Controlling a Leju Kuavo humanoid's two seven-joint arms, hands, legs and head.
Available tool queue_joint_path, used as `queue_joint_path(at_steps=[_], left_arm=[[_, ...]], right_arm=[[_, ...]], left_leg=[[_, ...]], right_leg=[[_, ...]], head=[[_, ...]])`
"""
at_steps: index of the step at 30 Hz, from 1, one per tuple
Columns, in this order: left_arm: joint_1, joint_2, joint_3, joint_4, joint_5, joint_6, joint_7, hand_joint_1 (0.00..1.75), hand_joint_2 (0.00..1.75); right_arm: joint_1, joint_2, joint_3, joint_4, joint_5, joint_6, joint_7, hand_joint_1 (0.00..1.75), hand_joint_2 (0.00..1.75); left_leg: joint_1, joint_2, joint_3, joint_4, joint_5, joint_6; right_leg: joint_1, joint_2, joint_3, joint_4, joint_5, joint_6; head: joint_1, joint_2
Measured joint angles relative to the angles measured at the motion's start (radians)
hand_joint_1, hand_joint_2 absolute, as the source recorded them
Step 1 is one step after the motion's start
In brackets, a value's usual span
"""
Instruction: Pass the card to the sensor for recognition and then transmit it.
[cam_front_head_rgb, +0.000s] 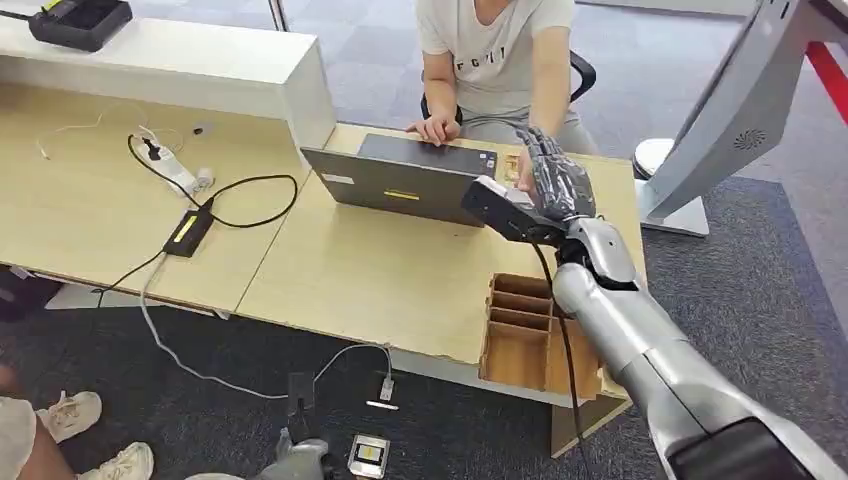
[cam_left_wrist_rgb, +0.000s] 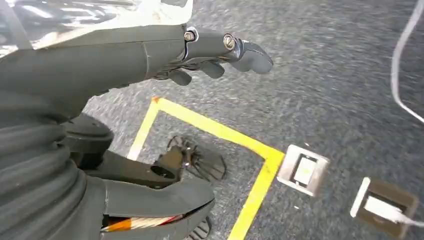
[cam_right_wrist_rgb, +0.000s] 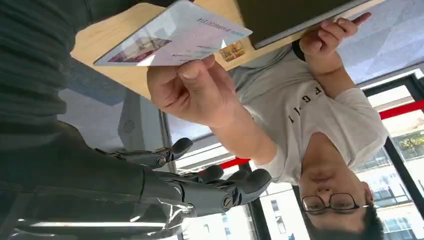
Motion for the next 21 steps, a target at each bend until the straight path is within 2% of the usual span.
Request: queue_joint_path(at_steps=[3,8,9,10,12,16,21], left_arm=[[0.0,-0.002,0.051,-0.012,-0.01,0.0,-0.014,0.0,1.75],[0.0,-0.003,0.055,-0.024,-0.014,0.0,-0.018,0.0,1.75],[0.0,-0.004,0.055,-0.027,-0.014,0.0,-0.018,0.0,1.75],[-0.001,-0.005,0.055,-0.029,-0.014,0.0,-0.018,0.0,1.75],[0.0,-0.006,0.055,-0.034,-0.019,0.0,-0.044,0.0,1.75],[0.005,-0.006,0.056,-0.058,-0.055,0.0,-0.136,0.0,1.75],[0.011,-0.006,0.056,-0.09,-0.108,0.001,-0.168,0.0,1.75]], right_arm=[[-0.003,0.0,0.005,0.003,0.003,-0.005,0.011,0.0,1.75],[-0.005,-0.001,0.012,0.008,0.003,-0.006,0.013,0.0,1.75],[-0.005,-0.001,0.013,0.009,0.003,-0.006,0.013,1.05,1.75],[-0.005,-0.001,0.013,0.01,0.003,-0.006,0.013,1.75,1.75],[-0.006,-0.002,0.015,0.012,0.003,-0.008,0.021,1.75,1.75],[-0.009,-0.007,0.02,0.017,0.0,-0.008,0.034,1.75,1.75],[-0.012,-0.014,0.026,0.025,-0.005,-0.01,0.032,1.75,1.75]], left_leg=[[0.0,0.0,0.0,0.0,0.0,0.0],[0.0,0.0,0.0,0.0,0.0,0.0],[0.0,0.0,0.0,0.0,0.0,0.0],[0.0,0.0,0.0,0.0,0.0,0.0],[0.0,0.0,0.0,0.0,0.0,0.0],[0.0,0.0,0.0,0.0,0.0,0.0],[0.0,0.0,0.0,0.0,0.0,0.0]], right_leg=[[0.0,0.0,0.0,0.0,0.0,0.0],[0.0,0.0,0.0,0.0,0.0,0.0],[0.0,0.0,0.0,0.0,0.0,0.0],[0.0,0.0,0.0,0.0,0.0,0.0],[0.0,0.0,0.0,0.0,0.0,0.0],[0.0,0.0,0.0,0.0,0.0,0.0],[0.0,0.0,0.0,0.0,0.0,0.0]], head=[[0.0,0.0],[0.0,0.0],[0.0,0.0],[0.0,0.0],[0.0,0.0],[0.0,0.0],[0.0,0.0]])
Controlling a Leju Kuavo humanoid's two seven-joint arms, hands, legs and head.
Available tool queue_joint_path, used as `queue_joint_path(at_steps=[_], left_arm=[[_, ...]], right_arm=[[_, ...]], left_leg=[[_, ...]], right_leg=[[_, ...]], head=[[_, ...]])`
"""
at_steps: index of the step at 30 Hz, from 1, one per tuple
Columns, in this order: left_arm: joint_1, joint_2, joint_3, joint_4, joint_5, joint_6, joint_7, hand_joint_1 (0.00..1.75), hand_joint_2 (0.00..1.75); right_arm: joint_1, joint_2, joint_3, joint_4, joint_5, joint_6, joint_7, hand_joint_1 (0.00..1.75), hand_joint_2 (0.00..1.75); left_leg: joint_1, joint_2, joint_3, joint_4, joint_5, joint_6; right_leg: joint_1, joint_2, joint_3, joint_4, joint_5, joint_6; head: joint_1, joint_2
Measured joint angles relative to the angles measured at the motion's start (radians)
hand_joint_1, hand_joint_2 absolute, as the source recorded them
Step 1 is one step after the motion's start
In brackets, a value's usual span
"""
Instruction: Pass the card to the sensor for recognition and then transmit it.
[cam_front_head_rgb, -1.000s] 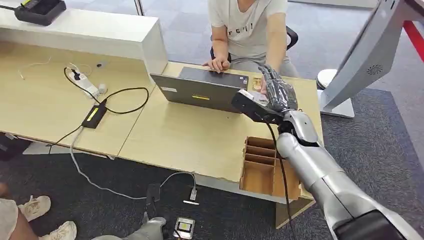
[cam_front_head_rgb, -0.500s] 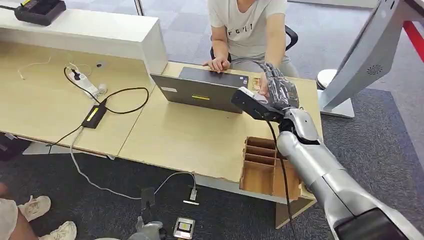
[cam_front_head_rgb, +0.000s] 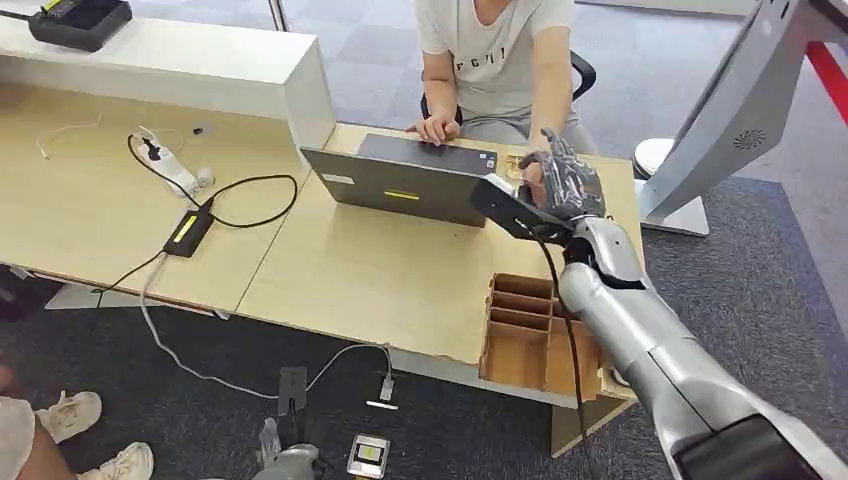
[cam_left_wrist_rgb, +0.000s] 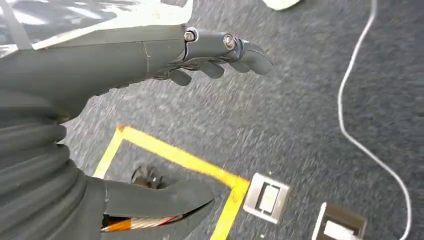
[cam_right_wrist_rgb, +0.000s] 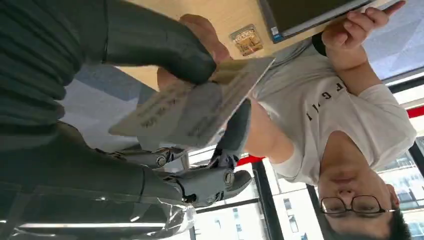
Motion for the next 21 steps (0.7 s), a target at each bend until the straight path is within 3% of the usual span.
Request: queue_joint_path(at_steps=[7,8,9,11,12,13,15,17,19,21], left_arm=[[0.001,0.0,0.0,-0.034,-0.04,0.0,-0.018,0.0,1.75],[0.011,0.002,0.0,-0.047,-0.049,-0.015,-0.048,0.0,1.75],[0.039,0.021,0.001,-0.083,-0.009,-0.06,-0.116,0.0,1.75],[0.139,0.116,0.002,-0.067,0.205,-0.206,-0.26,0.0,1.75],[0.184,0.179,0.002,-0.055,0.352,-0.262,-0.284,0.0,1.75],[0.233,0.231,0.002,-0.052,0.605,-0.299,-0.312,0.0,1.75],[0.282,0.301,0.0,-0.058,0.917,-0.311,-0.37,0.0,1.75],[0.28,0.335,-0.001,-0.073,1.03,-0.319,-0.396,0.0,1.75],[0.28,0.344,-0.003,-0.099,1.041,-0.321,-0.4,0.0,1.75],[0.291,0.349,-0.01,-0.138,1.121,-0.31,-0.401,0.0,1.75]], right_arm=[[-0.002,-0.005,0.007,0.006,0.001,-0.005,0.001,1.75,1.75],[-0.002,-0.007,0.009,0.007,0.012,-0.011,0.034,1.75,1.75],[0.003,-0.024,0.01,0.007,0.023,-0.024,0.093,1.75,1.75],[0.033,-0.096,0.011,-0.031,0.021,-0.031,0.159,1.75,1.75],[0.047,-0.146,0.004,-0.054,0.019,-0.023,0.159,1.75,1.75],[0.064,-0.188,-0.005,-0.075,0.026,-0.008,0.157,1.75,1.75],[0.092,-0.245,-0.018,-0.095,0.048,0.008,0.162,1.75,1.75],[0.114,-0.26,-0.021,-0.126,0.077,0.012,0.162,1.75,1.75],[0.128,-0.274,-0.031,-0.144,0.095,0.016,0.159,1.75,1.75],[0.136,-0.287,-0.042,-0.161,0.106,0.016,0.156,1.75,1.75]], left_leg=[[0.0,0.0,0.0,0.0,0.0,0.0],[0.0,0.0,0.0,-0.001,0.0,0.0],[0.0,0.001,0.001,-0.001,-0.001,0.0],[0.003,0.001,0.009,-0.002,-0.004,-0.002],[0.004,0.002,0.01,-0.001,-0.005,-0.002],[0.005,0.001,0.01,-0.001,-0.006,-0.002],[0.002,0.001,0.004,-0.001,-0.005,-0.002],[0.002,0.002,0.004,-0.002,-0.005,-0.002],[0.003,0.001,0.004,-0.002,-0.005,-0.002],[0.003,0.001,0.005,-0.002,-0.004,-0.003]], right_leg=[[0.0,0.0,0.0,0.0,0.0,0.0],[0.0,0.0,0.0,0.0,0.0,0.0],[0.0,0.001,0.001,0.0,0.0,0.0],[0.003,0.002,0.007,-0.001,-0.004,-0.002],[0.005,0.001,0.009,-0.001,-0.006,-0.003],[0.005,0.001,0.008,-0.001,-0.007,-0.002],[0.002,0.001,0.004,0.0,-0.006,-0.002],[0.002,0.002,0.001,0.001,-0.006,-0.002],[0.002,0.001,0.003,0.001,-0.006,-0.002],[0.003,0.0,0.004,0.001,-0.005,-0.003]], head=[[0.0,0.0],[0.0,0.0],[0.0,0.0],[0.0,0.0],[0.002,0.0],[0.0,0.0],[0.0,0.0],[-0.001,0.0],[0.0,0.0],[0.001,0.0]])
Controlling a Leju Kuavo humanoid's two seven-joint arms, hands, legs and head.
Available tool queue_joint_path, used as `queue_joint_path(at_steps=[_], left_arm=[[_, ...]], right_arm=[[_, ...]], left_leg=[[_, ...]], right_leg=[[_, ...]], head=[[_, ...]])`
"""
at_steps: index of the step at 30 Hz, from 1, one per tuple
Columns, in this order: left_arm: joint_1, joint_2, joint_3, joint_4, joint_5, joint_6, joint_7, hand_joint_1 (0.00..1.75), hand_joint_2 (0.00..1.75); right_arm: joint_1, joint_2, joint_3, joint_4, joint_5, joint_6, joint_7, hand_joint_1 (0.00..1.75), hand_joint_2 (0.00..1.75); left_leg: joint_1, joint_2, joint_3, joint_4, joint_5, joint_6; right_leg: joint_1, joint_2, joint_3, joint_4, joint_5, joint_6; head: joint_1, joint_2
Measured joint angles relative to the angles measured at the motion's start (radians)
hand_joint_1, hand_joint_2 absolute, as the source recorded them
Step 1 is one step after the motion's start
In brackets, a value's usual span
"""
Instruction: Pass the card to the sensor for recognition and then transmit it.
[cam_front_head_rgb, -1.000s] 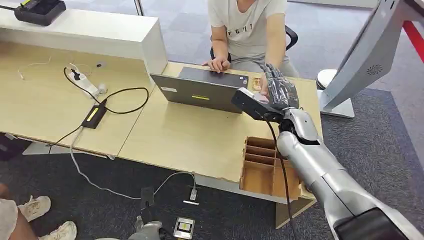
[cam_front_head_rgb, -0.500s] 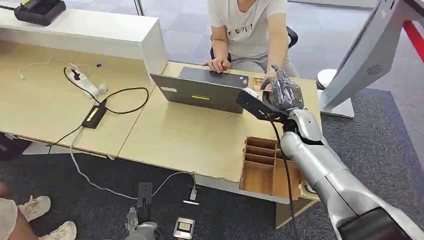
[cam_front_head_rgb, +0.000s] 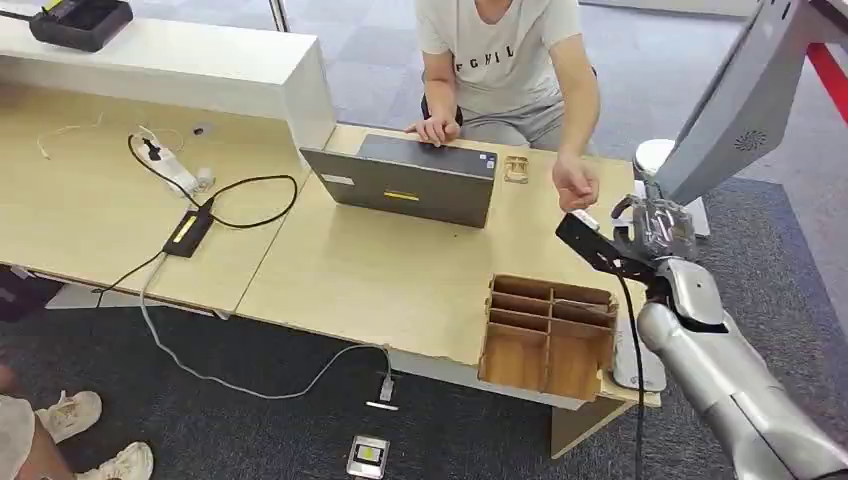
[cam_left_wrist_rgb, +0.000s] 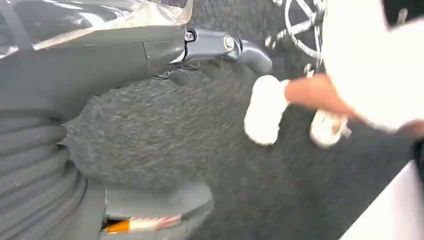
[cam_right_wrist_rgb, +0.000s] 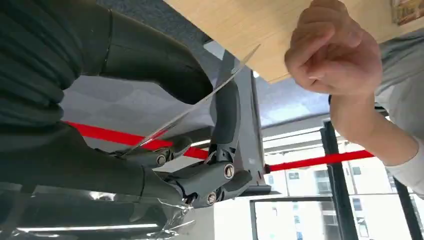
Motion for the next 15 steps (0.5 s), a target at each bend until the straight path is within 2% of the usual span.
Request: queue_joint_path(at_steps=[6,8,13,15], left_arm=[[0.032,0.011,-0.03,-0.088,0.069,0.013,-0.002,0.0,1.75],[0.041,0.008,-0.049,-0.122,0.123,0.026,-0.002,0.0,1.75],[0.099,0.003,-0.157,-0.231,0.327,0.117,-0.003,0.0,1.75],[0.122,0.003,-0.21,-0.275,0.375,0.146,-0.003,0.0,1.75]], right_arm=[[0.02,-0.026,-0.026,-0.039,0.008,0.003,-0.002,1.75,1.75],[0.025,-0.029,-0.033,-0.052,0.011,0.003,-0.003,1.75,1.75],[0.041,-0.035,-0.057,-0.085,0.017,-0.008,-0.014,1.75,1.75],[0.048,-0.036,-0.067,-0.098,0.011,-0.023,-0.022,1.75,1.75]], left_leg=[[-0.001,0.001,0.001,0.0,0.0,0.0],[0.0,0.001,0.002,0.0,0.0,0.0],[0.0,0.001,0.002,0.0,0.0,0.0],[0.0,0.001,0.002,0.0,0.0,0.0]], right_leg=[[0.0,0.001,0.0,0.0,0.001,0.0],[0.0,0.001,0.0,0.0,0.001,-0.001],[0.0,0.001,0.0,0.0,0.001,-0.001],[0.0,0.001,0.0,0.0,0.001,-0.001]], head=[[0.0,0.0],[-0.001,0.0],[0.0,0.0],[0.0,0.0]])
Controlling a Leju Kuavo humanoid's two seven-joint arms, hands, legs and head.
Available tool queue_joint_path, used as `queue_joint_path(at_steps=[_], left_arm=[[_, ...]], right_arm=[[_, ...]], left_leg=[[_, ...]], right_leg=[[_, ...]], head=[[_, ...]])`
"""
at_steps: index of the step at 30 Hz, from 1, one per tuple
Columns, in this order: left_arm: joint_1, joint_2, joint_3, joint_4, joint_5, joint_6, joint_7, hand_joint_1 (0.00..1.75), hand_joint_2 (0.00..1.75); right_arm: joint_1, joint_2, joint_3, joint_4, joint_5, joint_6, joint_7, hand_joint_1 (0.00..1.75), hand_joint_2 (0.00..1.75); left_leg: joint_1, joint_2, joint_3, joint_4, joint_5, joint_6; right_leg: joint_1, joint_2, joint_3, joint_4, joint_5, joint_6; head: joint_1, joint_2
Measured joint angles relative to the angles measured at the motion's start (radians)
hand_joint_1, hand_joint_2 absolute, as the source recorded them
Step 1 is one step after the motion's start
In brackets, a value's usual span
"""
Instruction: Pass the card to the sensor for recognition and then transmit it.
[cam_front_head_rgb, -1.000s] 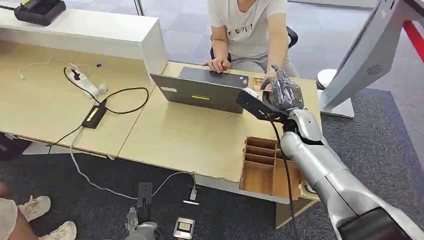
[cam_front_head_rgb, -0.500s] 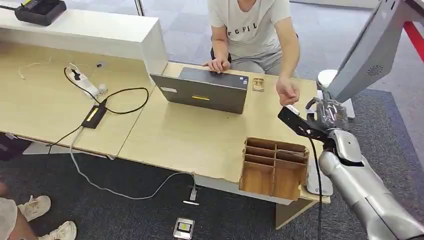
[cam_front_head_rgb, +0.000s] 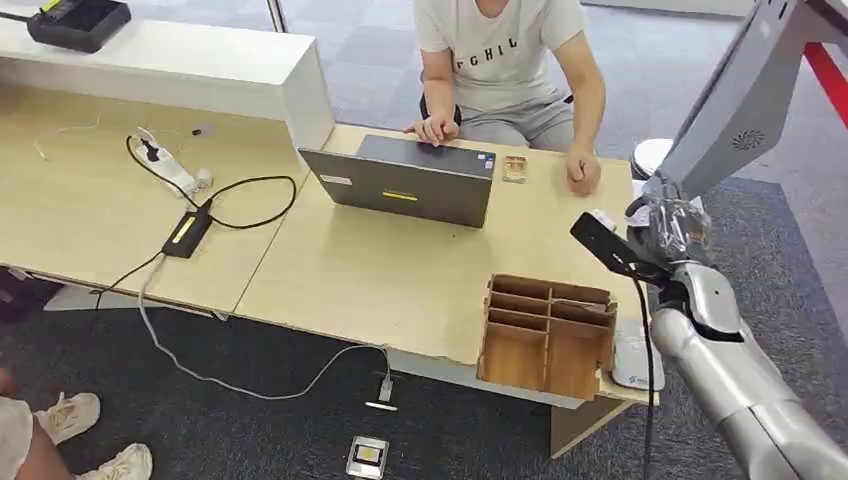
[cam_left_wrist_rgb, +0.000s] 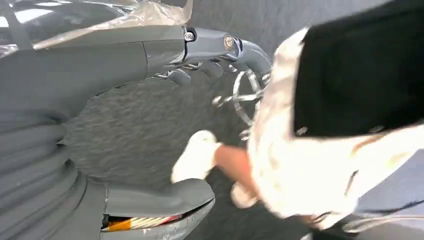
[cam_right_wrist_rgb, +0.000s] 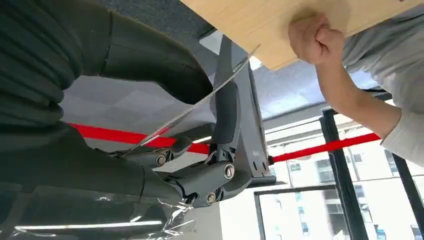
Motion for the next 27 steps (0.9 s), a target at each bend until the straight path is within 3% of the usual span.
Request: queue_joint_path(at_steps=[8,15,21,27], left_arm=[[0.076,-0.027,-0.141,-0.175,0.03,0.027,0.0,0.0,1.75],[0.111,-0.064,-0.191,-0.318,-0.018,0.037,0.0,0.0,1.75],[0.147,-0.101,-0.215,-0.493,-0.047,0.043,0.0,0.0,1.75],[0.168,-0.126,-0.236,-0.616,-0.057,0.041,0.0,0.0,1.75]], right_arm=[[0.037,0.007,-0.039,-0.089,-0.041,-0.065,-0.022,1.75,1.75],[0.107,0.006,-0.086,-0.211,-0.06,-0.152,-0.027,1.75,1.75],[0.229,-0.024,-0.146,-0.374,-0.001,-0.149,0.014,1.75,1.75],[0.302,-0.054,-0.2,-0.458,0.01,-0.137,0.033,1.75,1.75]], left_leg=[[0.0,0.0,0.0,0.0,0.0,0.0],[0.0,0.0,0.001,0.0,0.0,0.0],[0.0,0.0,0.001,0.0,0.0,0.0],[0.0,0.0,0.002,0.0,0.0,0.0]], right_leg=[[0.0,0.0,0.0,0.0,0.0,0.0],[0.0,0.0,0.001,0.0,0.0,0.0],[0.0,0.0,0.001,0.0,0.0,0.0],[0.0,0.0,0.001,-0.001,0.0,0.0]], head=[[0.0,0.0],[0.0,0.0],[0.0,0.0],[0.0,0.0]])
